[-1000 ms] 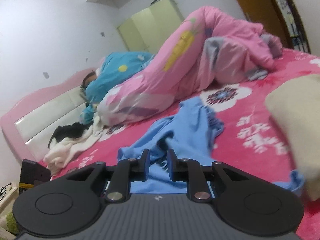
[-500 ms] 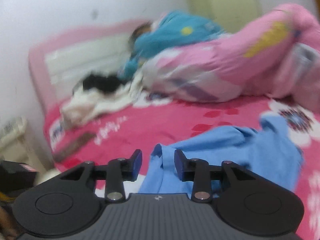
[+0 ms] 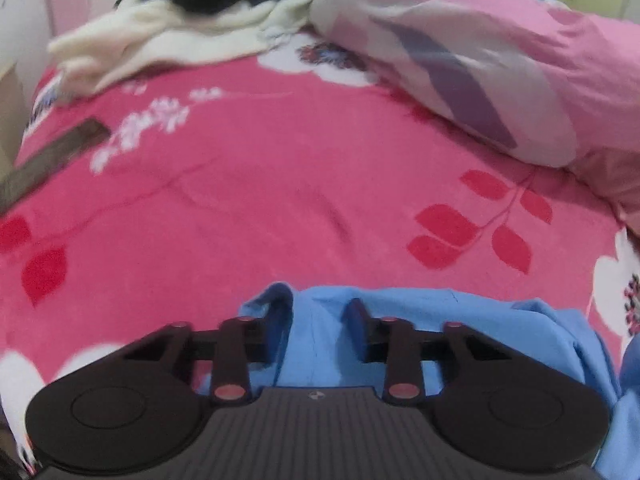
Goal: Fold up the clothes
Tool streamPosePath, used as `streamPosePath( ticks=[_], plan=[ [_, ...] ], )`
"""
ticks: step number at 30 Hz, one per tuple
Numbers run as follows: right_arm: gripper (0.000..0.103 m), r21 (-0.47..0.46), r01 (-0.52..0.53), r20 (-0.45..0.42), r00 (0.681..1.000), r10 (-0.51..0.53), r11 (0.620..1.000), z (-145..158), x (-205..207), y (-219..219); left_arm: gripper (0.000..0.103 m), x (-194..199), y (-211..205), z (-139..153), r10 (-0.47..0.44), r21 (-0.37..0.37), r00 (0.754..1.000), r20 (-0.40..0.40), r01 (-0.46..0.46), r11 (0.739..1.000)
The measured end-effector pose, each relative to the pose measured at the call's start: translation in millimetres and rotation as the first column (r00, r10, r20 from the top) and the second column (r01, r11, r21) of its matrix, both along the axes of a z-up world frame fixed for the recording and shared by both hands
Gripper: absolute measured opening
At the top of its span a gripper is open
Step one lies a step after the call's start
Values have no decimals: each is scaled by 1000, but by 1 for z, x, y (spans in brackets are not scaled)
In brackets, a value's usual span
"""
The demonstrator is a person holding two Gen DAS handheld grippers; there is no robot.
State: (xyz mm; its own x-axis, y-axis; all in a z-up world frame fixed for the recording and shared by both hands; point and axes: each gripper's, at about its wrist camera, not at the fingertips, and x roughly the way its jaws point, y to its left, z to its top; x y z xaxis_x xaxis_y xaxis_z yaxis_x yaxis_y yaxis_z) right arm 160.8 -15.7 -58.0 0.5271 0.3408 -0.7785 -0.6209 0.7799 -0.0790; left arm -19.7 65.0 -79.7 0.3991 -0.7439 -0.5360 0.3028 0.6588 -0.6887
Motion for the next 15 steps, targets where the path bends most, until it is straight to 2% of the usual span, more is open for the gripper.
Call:
streamPosePath(
  ticks=[1, 3, 8, 11, 15],
  plan=[
    [10, 22, 15, 16, 1000, -16, 1000, 4, -1, -3, 33, 0, -2, 1, -1, 8, 1000, 6, 0, 1000],
    [5, 82, 59, 78, 995, -66, 995, 19, -7, -13, 33, 1, -6, 2, 2, 19, 1000, 10, -3, 1000],
    [5, 310, 118, 266, 942, -205, 943, 75, -49, -54, 33, 3, -8, 5, 27, 22, 1000, 12, -27, 999],
    [5, 419, 127, 321, 905, -278, 899, 103, -78, -73, 33, 1, -9, 9, 62, 22, 996, 57, -64, 998],
    [5, 492, 133, 373, 861, -346, 861, 128, -110, -99, 33, -1, -20, 17, 74, 86, 987, 142, -87, 992]
  ],
)
